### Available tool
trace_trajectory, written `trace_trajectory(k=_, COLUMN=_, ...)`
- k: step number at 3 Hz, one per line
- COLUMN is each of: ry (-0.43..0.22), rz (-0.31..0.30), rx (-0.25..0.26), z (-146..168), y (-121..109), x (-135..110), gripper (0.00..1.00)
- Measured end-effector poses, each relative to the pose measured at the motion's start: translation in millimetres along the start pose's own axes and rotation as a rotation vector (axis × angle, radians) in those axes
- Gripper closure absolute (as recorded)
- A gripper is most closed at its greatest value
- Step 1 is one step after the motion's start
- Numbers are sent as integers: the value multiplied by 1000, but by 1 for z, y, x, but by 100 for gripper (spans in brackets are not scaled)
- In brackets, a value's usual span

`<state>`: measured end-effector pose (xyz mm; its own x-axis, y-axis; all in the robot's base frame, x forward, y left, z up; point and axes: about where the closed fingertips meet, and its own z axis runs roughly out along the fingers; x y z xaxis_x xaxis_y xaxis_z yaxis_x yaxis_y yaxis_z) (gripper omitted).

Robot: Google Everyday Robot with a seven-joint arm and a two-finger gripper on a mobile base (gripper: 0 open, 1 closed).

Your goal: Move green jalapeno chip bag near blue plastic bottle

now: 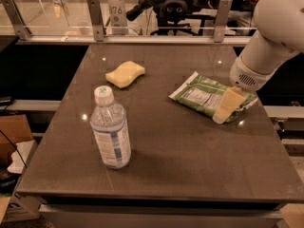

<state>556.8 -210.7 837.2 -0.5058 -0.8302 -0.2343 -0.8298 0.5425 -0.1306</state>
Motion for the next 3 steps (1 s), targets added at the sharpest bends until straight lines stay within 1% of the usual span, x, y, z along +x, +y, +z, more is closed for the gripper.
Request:
trace_trajectory(k=1, ry=-7, rz=9, rx=-27, z=0, y=4, x=-3, gripper=42)
trace_trajectory(k=2, ry=-16, rz=14, rx=-44, z=-7, y=15, x=-12, gripper=66)
trace_trajectory(k=3, ry=-46, rz=-5, rx=-73, z=-20, y=34, x=-28, gripper=90)
